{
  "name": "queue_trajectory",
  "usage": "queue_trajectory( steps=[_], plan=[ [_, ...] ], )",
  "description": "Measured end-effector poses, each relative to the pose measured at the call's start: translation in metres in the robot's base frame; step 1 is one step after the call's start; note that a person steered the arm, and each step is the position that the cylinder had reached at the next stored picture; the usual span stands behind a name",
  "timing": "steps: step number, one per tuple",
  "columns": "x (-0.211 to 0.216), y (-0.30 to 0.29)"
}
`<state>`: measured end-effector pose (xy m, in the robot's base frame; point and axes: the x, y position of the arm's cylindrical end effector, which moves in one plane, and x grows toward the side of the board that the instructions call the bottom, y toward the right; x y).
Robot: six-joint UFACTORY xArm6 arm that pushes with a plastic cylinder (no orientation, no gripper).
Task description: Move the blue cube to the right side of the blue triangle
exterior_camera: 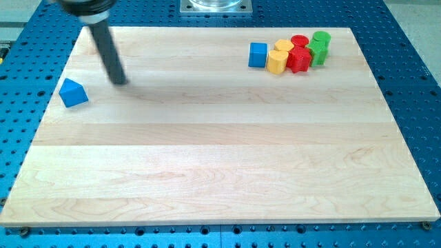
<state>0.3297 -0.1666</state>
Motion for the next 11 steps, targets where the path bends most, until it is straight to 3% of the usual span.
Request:
queue_trajectory(
  steps=[2, 3, 5, 7, 8, 9, 10, 11],
  plan=[
    [-0.074, 0.111],
    [-0.091, 0.164],
    [-0.085, 0.227],
    [-0.042, 0.23],
    [-0.061, 0.262],
    [-0.025, 0.278],
    [-0.004, 0.249],
    [-0.004, 0.158]
  ],
)
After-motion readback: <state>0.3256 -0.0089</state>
